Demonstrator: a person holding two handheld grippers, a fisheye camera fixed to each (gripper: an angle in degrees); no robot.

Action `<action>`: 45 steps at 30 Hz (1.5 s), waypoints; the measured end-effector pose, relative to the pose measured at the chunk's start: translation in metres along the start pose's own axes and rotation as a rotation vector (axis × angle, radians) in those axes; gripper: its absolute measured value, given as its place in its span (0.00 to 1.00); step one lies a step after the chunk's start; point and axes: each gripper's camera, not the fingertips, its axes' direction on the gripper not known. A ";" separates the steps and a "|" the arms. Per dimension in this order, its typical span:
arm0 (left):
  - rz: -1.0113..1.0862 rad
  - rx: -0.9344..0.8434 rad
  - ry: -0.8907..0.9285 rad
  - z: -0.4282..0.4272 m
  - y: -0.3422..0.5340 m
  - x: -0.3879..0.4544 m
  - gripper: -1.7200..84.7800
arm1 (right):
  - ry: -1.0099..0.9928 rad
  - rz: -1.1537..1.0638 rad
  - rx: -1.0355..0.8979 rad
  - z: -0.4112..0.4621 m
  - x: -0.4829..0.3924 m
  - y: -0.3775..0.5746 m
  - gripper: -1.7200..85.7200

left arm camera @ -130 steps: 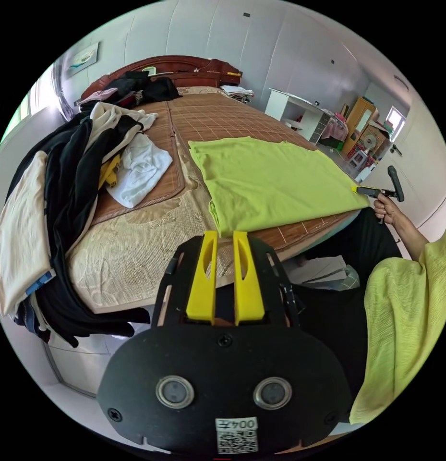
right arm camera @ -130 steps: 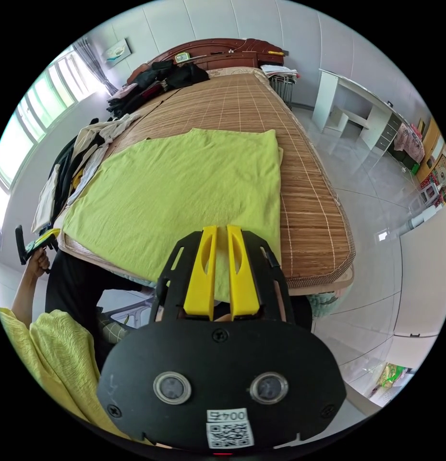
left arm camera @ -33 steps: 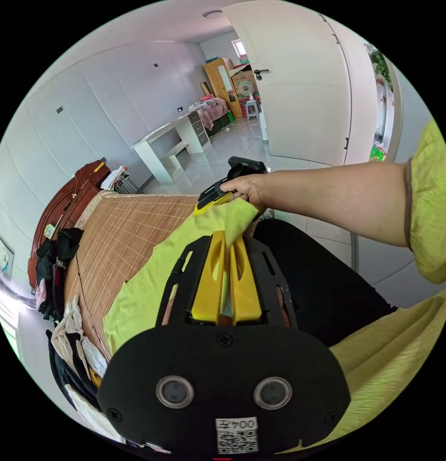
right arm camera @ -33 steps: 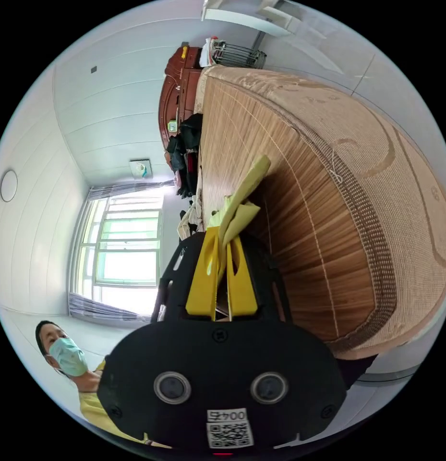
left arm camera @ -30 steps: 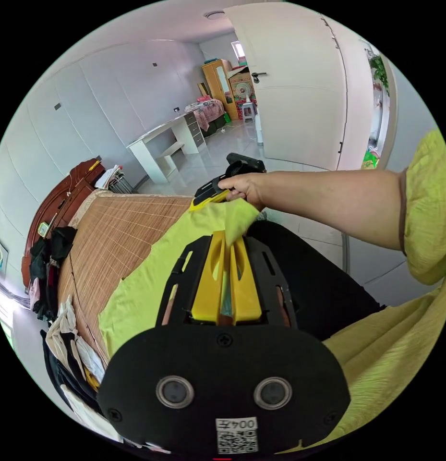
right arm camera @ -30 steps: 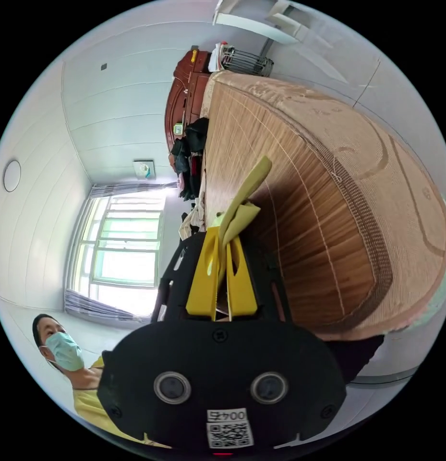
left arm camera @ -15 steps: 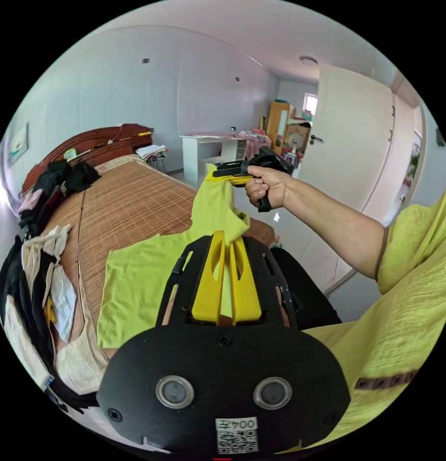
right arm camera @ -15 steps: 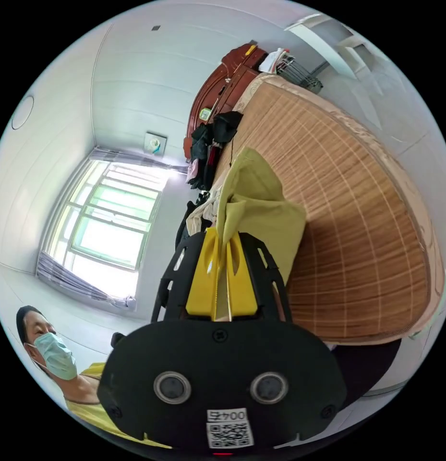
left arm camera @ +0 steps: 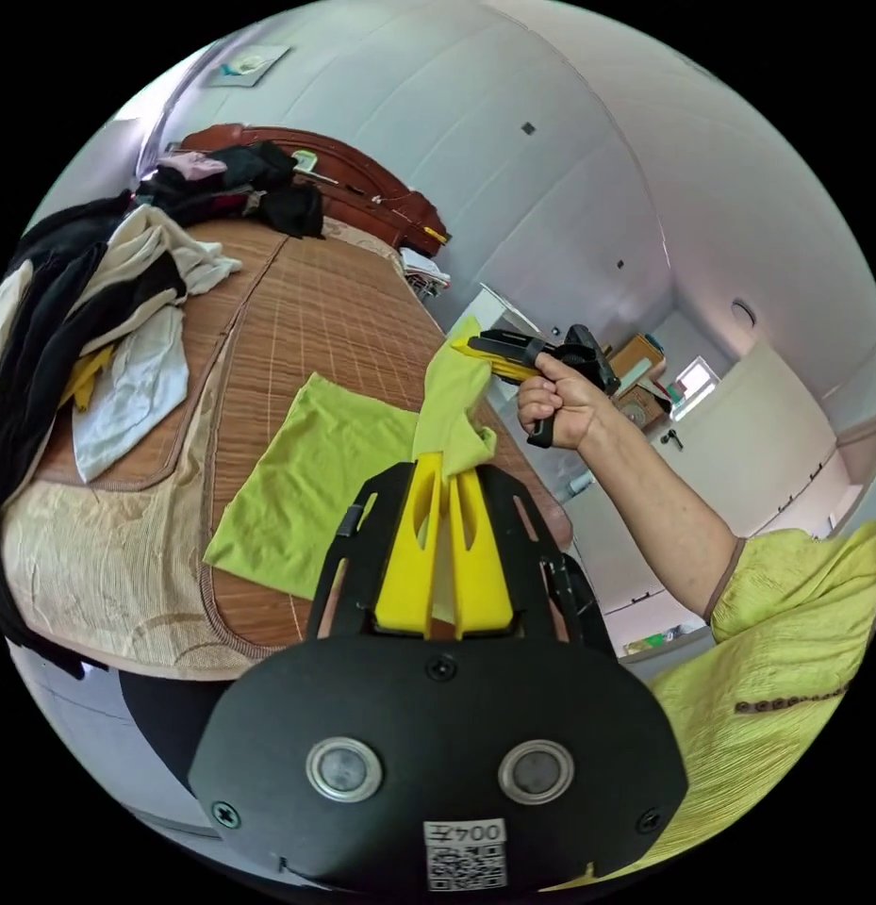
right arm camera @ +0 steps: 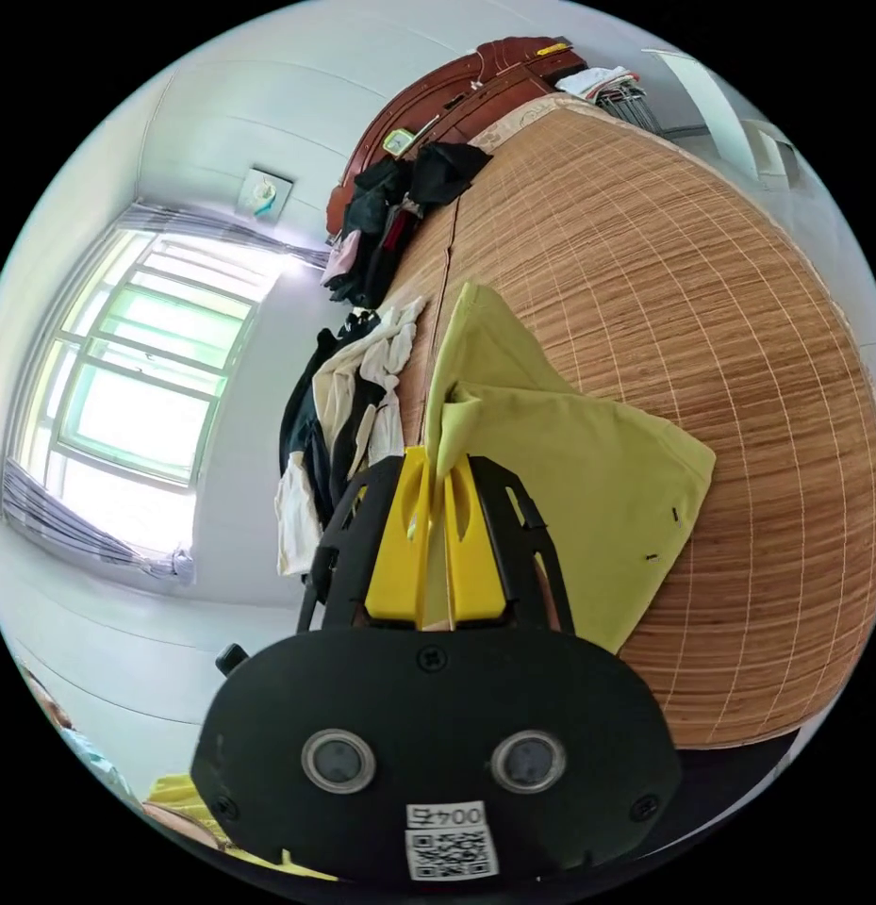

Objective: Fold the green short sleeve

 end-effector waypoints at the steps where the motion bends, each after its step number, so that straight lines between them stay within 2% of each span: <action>1: -0.028 -0.008 -0.004 0.003 0.003 -0.010 0.02 | 0.025 -0.008 -0.016 0.008 -0.008 -0.006 0.04; 8: -0.243 -0.006 0.026 0.019 0.020 -0.066 0.02 | 0.097 0.022 -0.079 0.046 -0.039 -0.034 0.05; 12: -0.327 0.000 -0.046 0.024 0.028 -0.082 0.02 | 0.131 0.039 -0.104 0.060 -0.052 -0.048 0.05; 19: -0.316 -0.024 -0.245 0.037 0.036 -0.077 0.03 | 0.142 0.032 -0.217 0.097 -0.068 -0.065 0.08; 24: -0.223 -0.033 -0.324 0.042 0.032 -0.062 0.03 | 0.116 -0.058 -0.170 0.065 -0.097 -0.057 0.13; 30: -0.156 -0.057 -0.348 0.048 0.032 -0.053 0.04 | 0.193 -0.363 -0.074 -0.044 -0.142 0.032 0.12; 34: -0.121 -0.077 -0.398 0.054 0.031 -0.043 0.04 | 0.348 -0.621 -0.069 -0.095 -0.163 0.153 0.10; 38: -0.080 -0.086 -0.474 0.061 0.035 -0.023 0.03 | 0.533 -0.864 -0.089 -0.098 -0.191 0.257 0.09; 41: -0.090 -0.088 -0.496 0.064 0.037 -0.016 0.03 | 0.661 -0.962 -0.077 -0.089 -0.206 0.288 0.09; 45: -0.085 -0.101 -0.516 0.067 0.038 -0.008 0.03 | 0.665 -1.012 -0.107 -0.082 -0.220 0.301 0.10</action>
